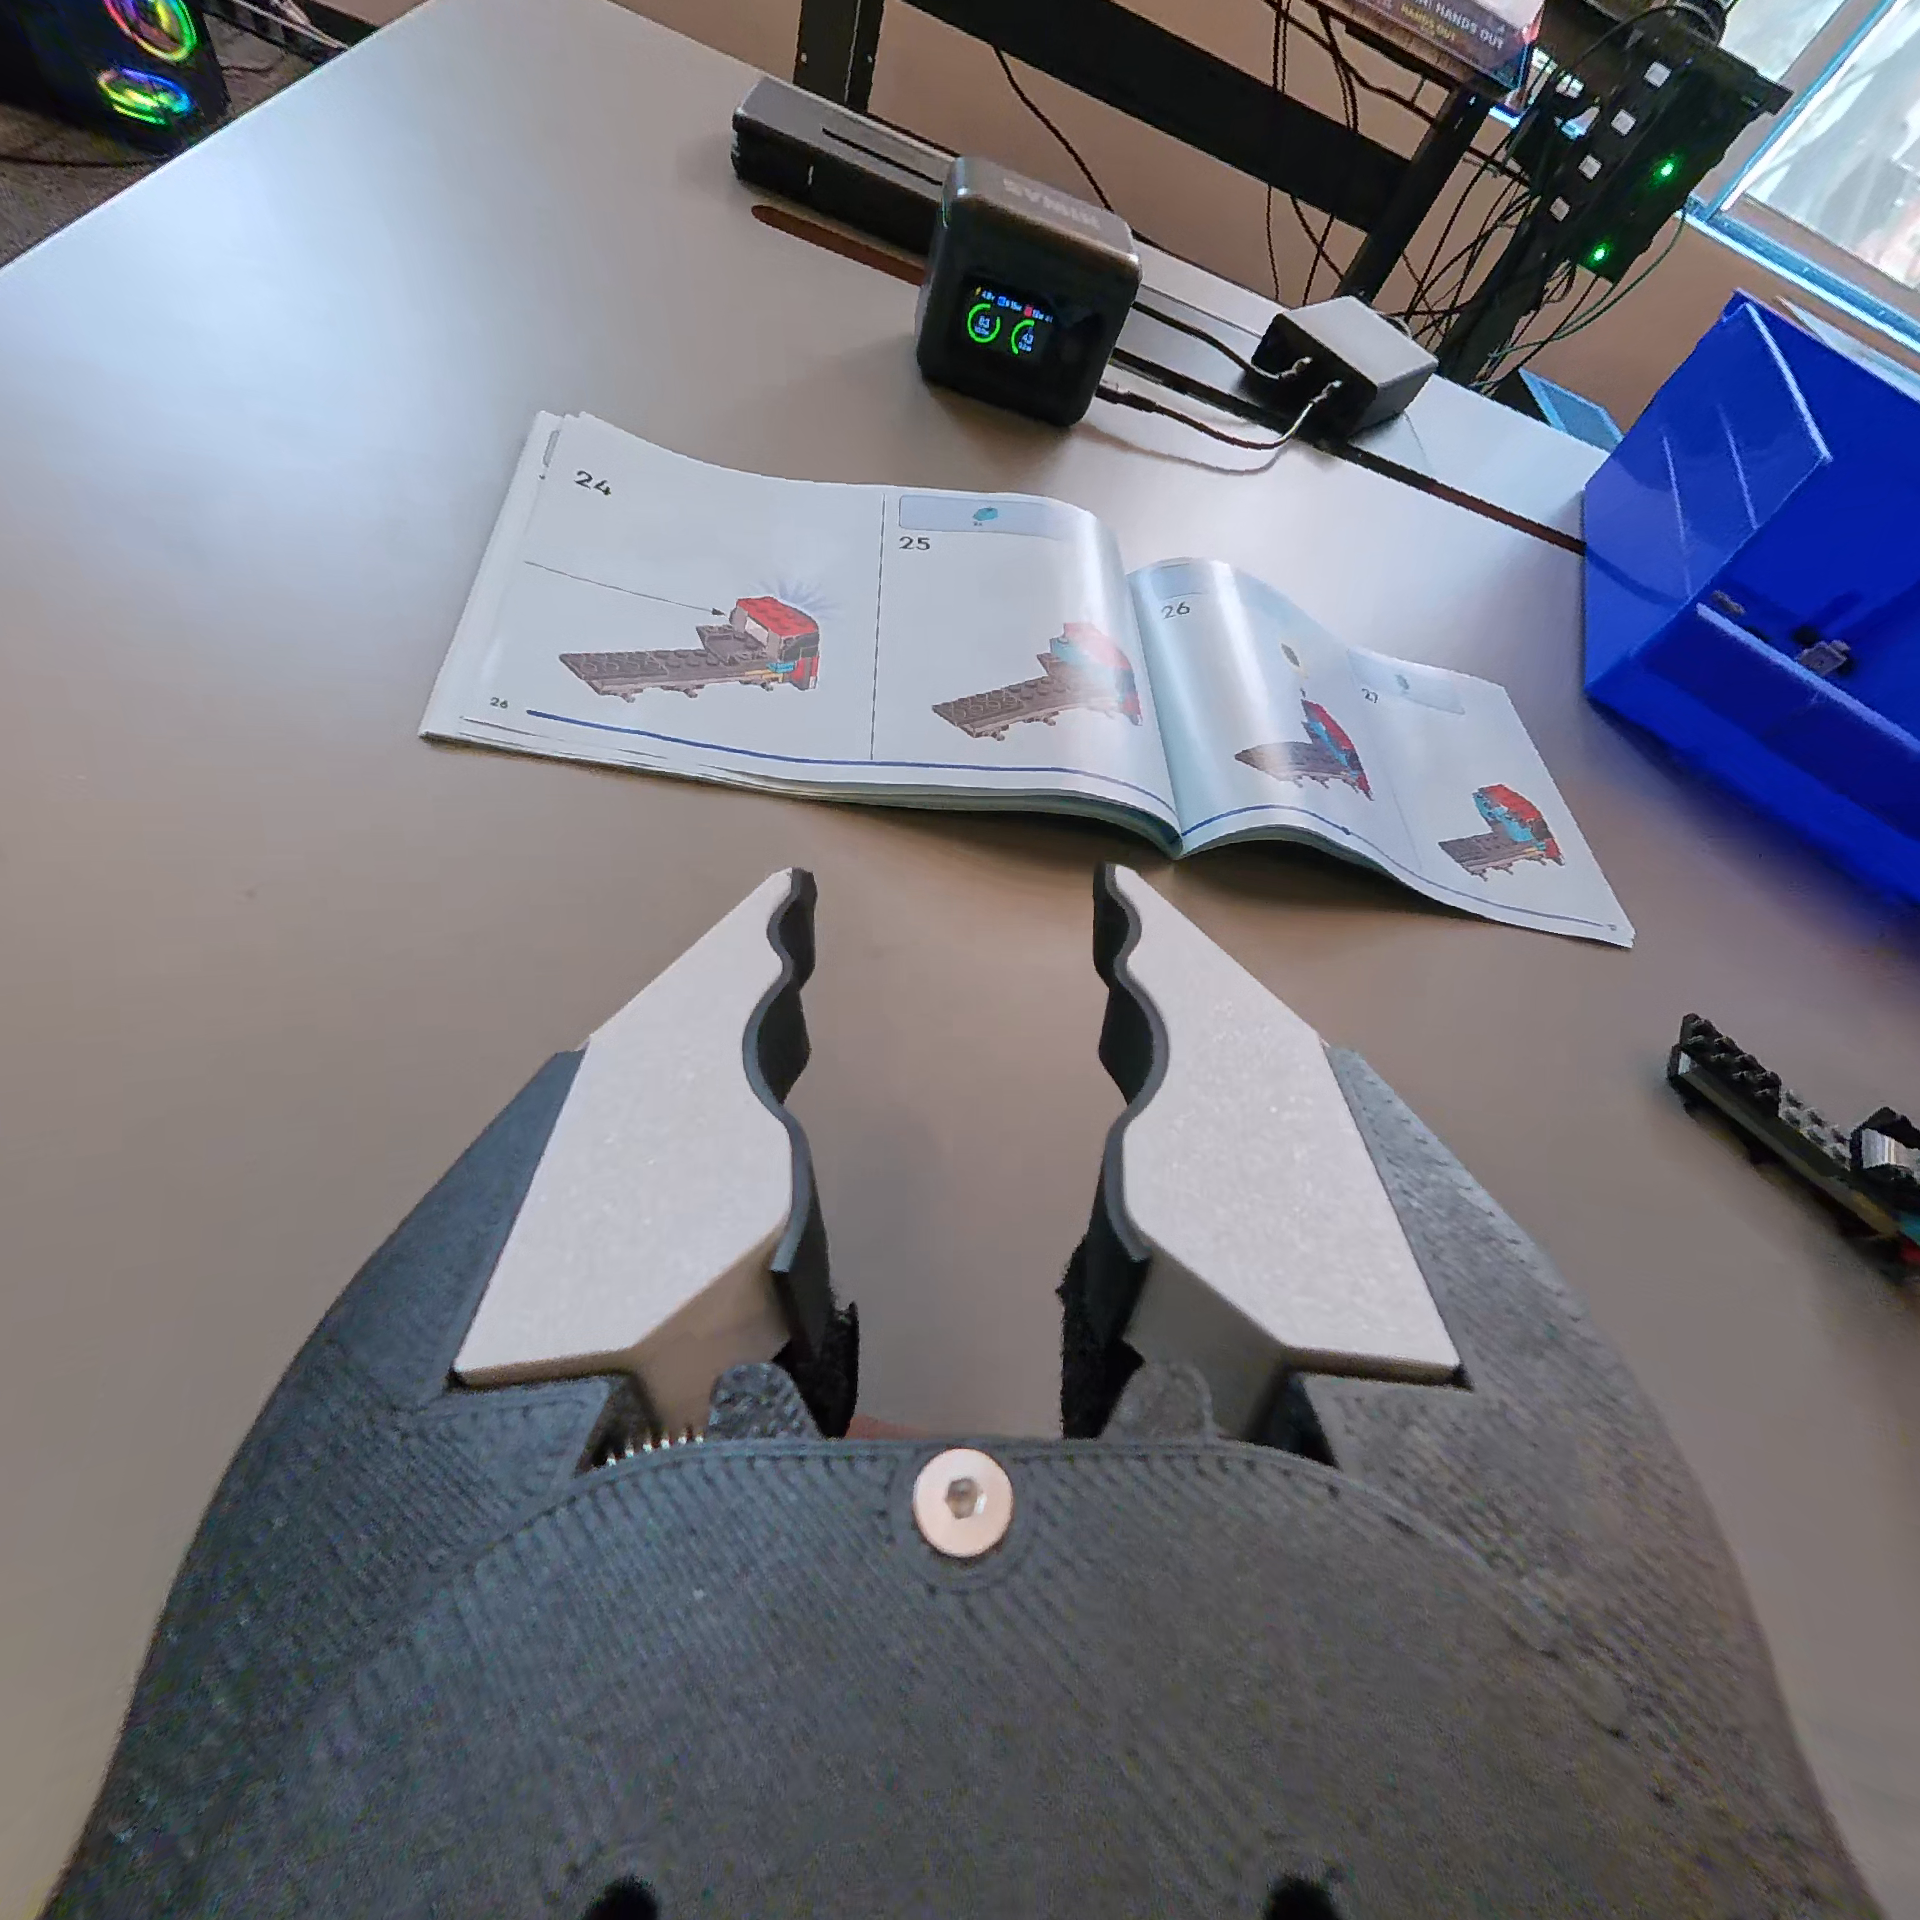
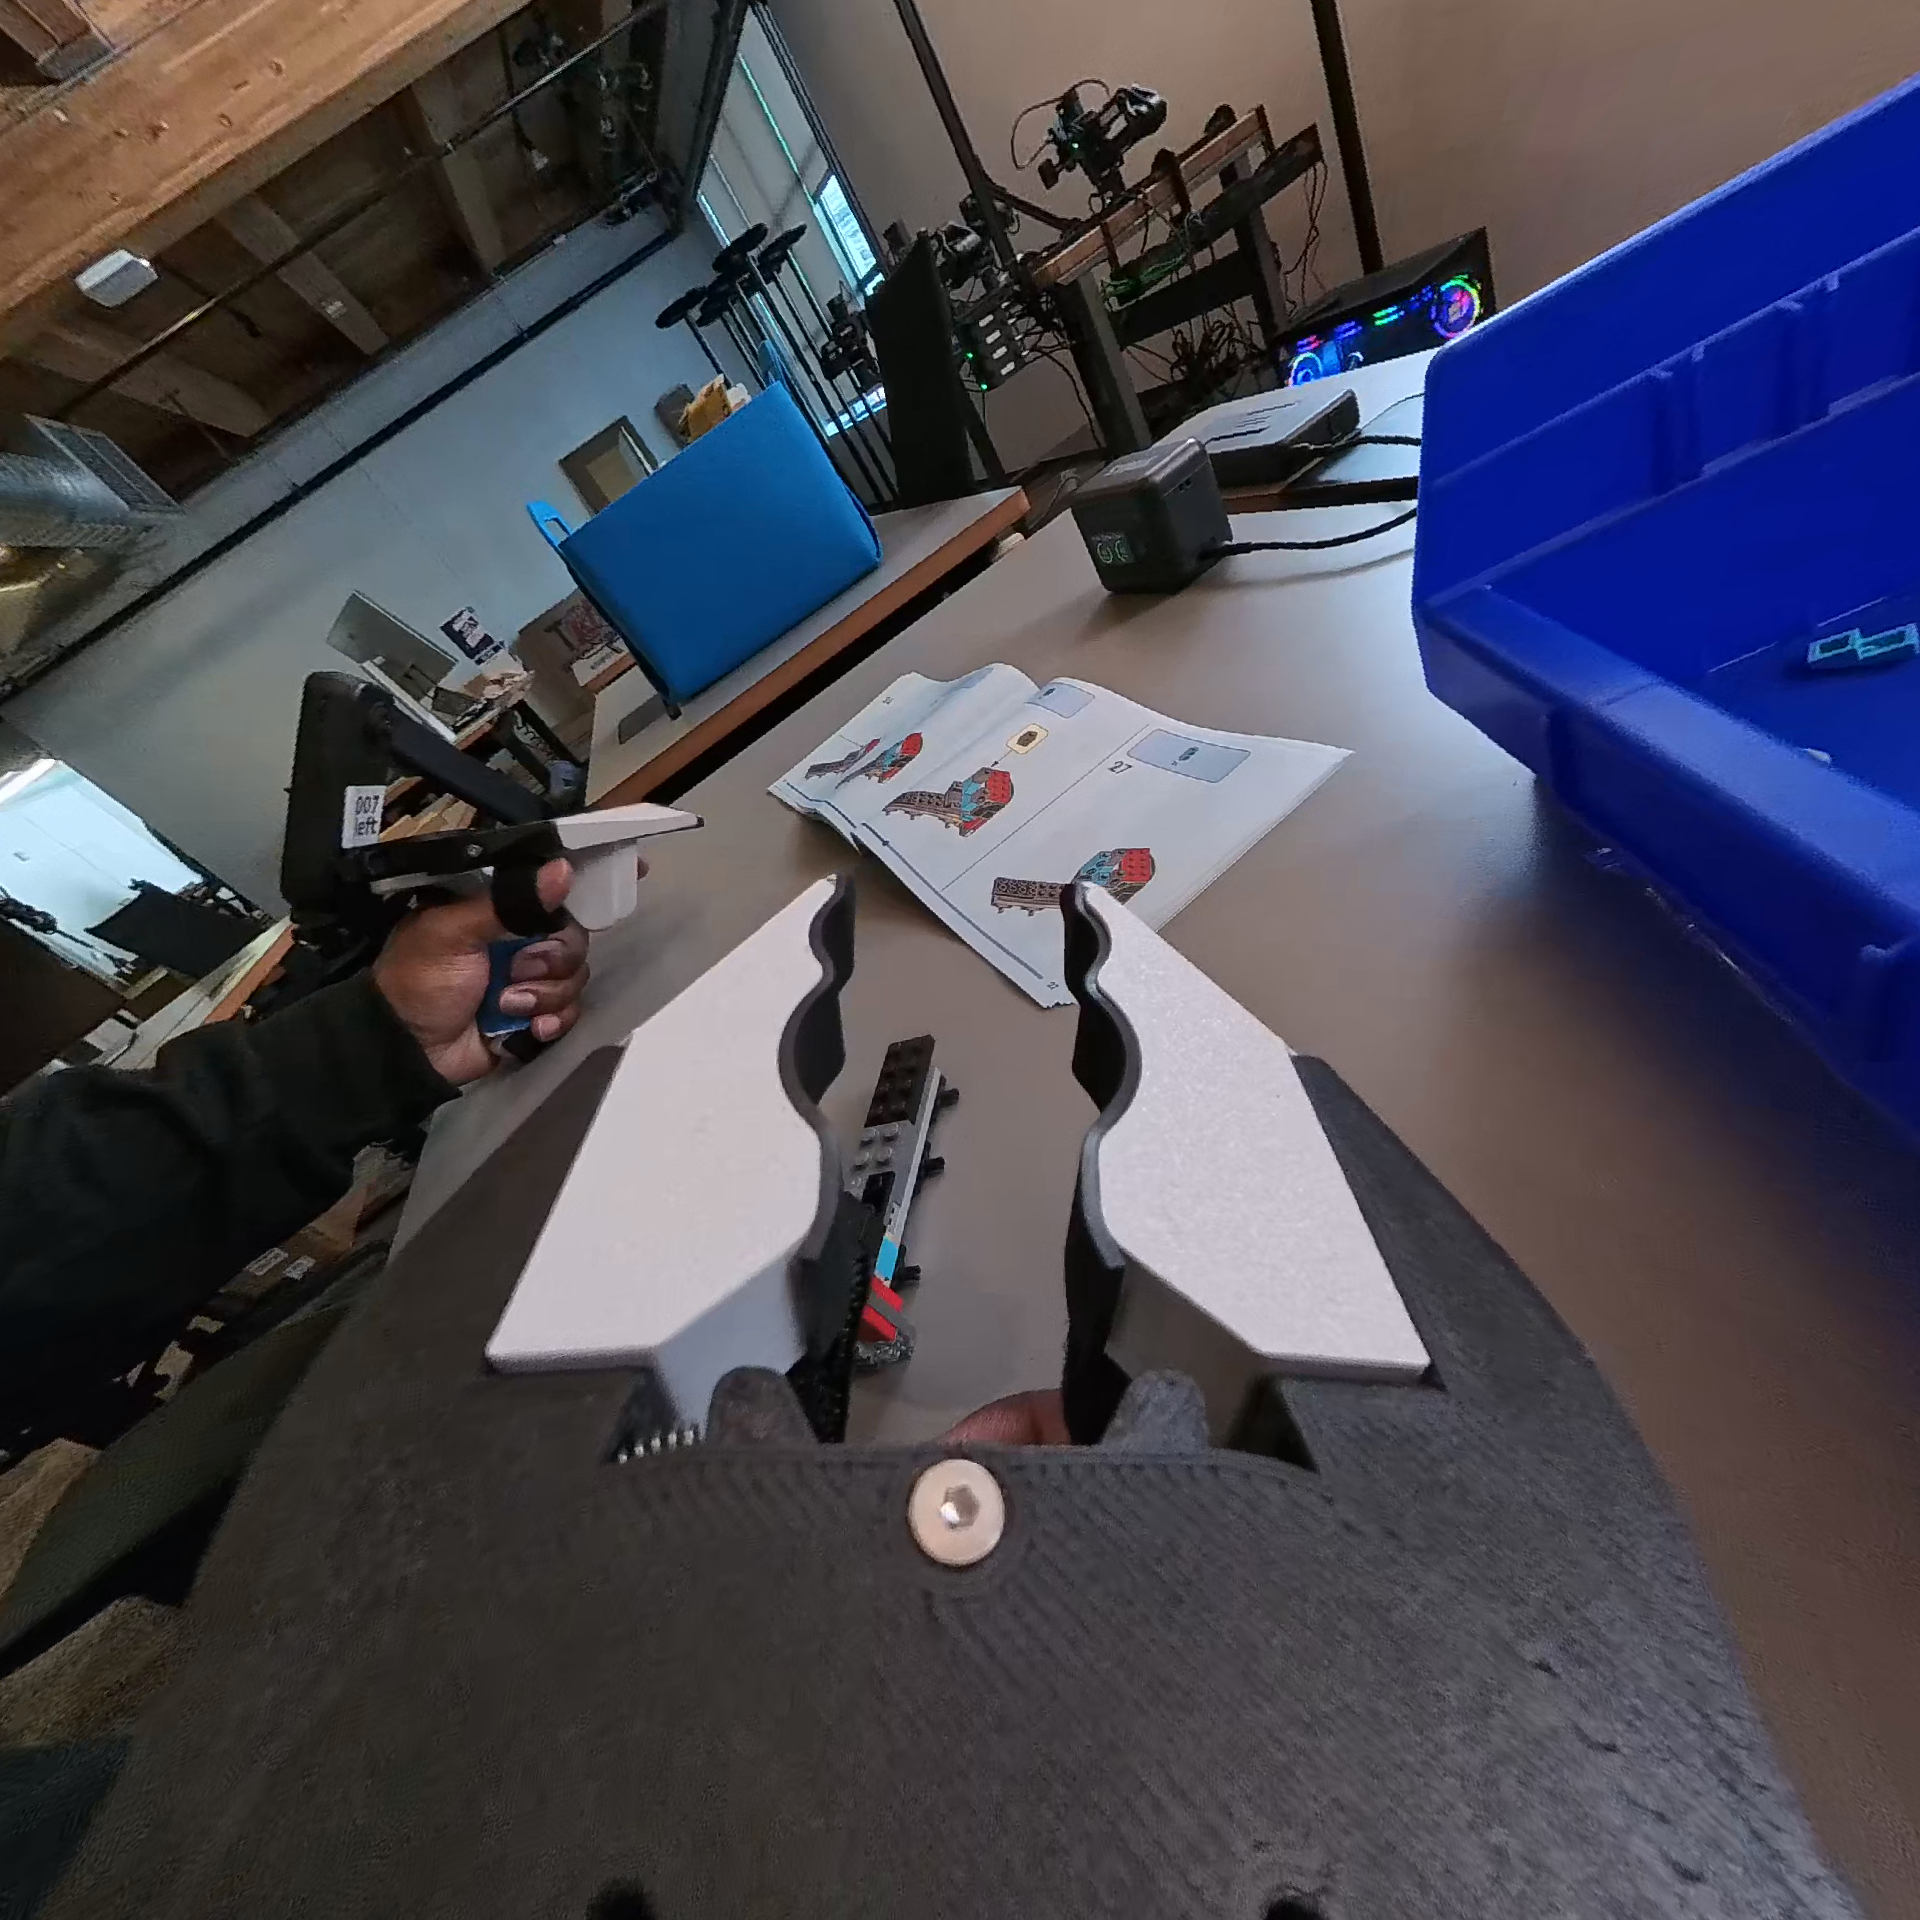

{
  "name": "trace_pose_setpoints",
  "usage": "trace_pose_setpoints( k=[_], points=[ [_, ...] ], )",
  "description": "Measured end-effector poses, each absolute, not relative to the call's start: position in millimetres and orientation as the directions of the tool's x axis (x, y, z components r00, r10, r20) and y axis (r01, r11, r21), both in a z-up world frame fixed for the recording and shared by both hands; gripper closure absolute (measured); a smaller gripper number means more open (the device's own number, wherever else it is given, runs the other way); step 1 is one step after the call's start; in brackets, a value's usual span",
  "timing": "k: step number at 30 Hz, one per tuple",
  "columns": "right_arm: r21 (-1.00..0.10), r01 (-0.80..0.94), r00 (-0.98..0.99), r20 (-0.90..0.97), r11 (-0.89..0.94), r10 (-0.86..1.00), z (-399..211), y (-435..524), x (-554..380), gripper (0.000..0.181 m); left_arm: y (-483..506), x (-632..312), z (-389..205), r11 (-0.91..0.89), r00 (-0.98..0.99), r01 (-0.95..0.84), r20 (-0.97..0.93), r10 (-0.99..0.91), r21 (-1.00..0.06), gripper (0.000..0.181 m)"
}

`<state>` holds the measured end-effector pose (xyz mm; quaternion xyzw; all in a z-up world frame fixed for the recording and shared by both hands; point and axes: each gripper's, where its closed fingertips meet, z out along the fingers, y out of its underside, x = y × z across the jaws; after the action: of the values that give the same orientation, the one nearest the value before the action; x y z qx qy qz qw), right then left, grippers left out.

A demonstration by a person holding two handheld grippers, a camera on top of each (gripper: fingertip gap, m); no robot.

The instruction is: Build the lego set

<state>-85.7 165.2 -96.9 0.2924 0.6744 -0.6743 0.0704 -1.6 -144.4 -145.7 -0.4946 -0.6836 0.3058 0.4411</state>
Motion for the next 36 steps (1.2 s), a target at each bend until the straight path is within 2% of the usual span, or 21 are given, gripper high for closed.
trace_pose_setpoints(
  k=[15,20,22,25,29,32,36],
  points=[
    [-0.862,0.503,-0.821,-0.497,-0.056,0.28,-99,163,-83,0.141,-140,-6,-153,0.27,-0.119,0.459,0.243,0.963,-0.846,0.127],
    [-0.859,0.511,-0.825,-0.5,-0.03,0.262,-101,160,-80,0.141,-103,-34,-139,0.174,0.02,0.449,0.204,0.979,-0.877,0.124],
    [-0.858,0.513,-0.827,-0.5,-0.019,0.257,-103,159,-78,0.141,-53,-64,-107,0.102,0.17,0.413,0.187,0.968,-0.905,0.124],
    [-0.846,0.532,-0.82,-0.511,0.017,0.258,-108,158,-76,0.142,67,-107,-20,-0.023,0.477,0.314,0.137,0.868,-0.949,0.124],
    [-0.836,0.546,-0.818,-0.515,0.064,0.257,-115,154,-73,0.142,267,-117,71,-0.337,0.835,0.18,-0.037,0.549,-0.924,0.125],
    [-0.834,0.548,-0.819,-0.519,0.068,0.244,-114,154,-71,0.142,398,-101,75,-0.561,0.956,0.045,-0.128,0.265,-0.827,0.125],
    [-0.829,0.555,-0.821,-0.533,0.067,0.205,-112,155,-66,0.141,528,-82,22,-0.733,0.99,-0.118,-0.14,-0.032,-0.67,0.126]
  ],
)
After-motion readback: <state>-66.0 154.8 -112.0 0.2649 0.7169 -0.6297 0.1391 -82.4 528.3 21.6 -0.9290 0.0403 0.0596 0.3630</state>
